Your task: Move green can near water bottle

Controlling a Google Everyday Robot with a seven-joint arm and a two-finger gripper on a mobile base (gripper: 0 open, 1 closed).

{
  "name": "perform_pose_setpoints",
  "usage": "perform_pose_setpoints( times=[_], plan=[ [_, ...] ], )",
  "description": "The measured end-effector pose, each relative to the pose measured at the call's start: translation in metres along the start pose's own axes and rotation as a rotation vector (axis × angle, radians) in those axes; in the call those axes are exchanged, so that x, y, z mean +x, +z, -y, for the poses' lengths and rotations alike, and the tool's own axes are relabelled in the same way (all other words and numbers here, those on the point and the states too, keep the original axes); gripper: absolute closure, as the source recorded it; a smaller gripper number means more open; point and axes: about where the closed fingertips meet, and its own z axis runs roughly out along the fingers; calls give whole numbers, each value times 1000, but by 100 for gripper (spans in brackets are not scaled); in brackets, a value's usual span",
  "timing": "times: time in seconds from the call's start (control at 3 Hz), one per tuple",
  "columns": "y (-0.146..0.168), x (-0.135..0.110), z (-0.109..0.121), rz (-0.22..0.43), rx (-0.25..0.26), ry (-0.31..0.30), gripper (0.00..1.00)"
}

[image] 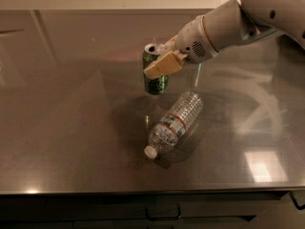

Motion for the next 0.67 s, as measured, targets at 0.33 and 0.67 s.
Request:
perform_pose_setpoints(
  times=[0.33,0.67],
  plan=[
    [-7,17,-4,0,8,-1,100],
    [-9,33,-8,-9,19,5,85]
  ],
)
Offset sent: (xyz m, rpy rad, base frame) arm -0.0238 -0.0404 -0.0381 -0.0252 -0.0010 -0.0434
